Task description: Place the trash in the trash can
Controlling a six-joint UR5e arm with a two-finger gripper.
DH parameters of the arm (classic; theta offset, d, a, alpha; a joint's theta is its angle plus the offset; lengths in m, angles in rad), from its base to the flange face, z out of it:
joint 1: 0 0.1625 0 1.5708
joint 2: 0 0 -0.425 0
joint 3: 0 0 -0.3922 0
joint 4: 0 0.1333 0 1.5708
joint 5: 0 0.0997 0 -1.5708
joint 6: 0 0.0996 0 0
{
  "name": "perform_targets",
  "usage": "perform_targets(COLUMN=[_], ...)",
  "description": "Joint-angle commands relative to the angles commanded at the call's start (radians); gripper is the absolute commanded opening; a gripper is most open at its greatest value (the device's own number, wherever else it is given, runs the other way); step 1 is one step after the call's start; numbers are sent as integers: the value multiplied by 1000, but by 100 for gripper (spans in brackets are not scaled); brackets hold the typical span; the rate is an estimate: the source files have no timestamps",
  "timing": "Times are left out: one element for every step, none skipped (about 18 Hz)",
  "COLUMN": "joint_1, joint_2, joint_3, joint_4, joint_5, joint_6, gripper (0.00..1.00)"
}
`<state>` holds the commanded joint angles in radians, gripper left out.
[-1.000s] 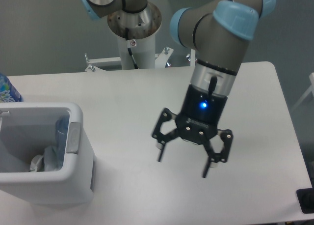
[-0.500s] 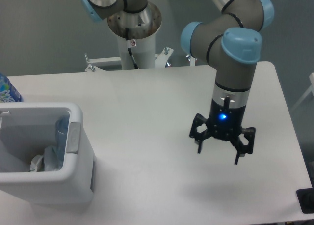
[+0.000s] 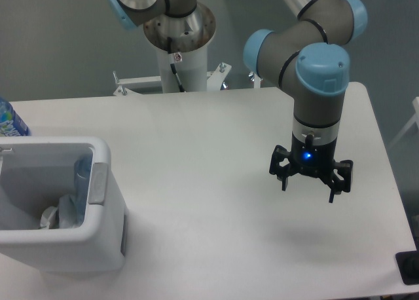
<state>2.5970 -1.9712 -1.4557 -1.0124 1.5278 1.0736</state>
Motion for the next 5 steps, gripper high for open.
perform_targets(joint_1=[-2, -2, -6, -11, -12], joint_2=[2, 2, 2, 2, 2], joint_3=[-3, -3, -3, -5, -3], joint_4=[0, -2, -2, -3, -3], joint_5=[9, 20, 31, 40, 45], joint_6=[9, 14, 16, 16, 16], gripper=[100, 100, 100, 100, 100])
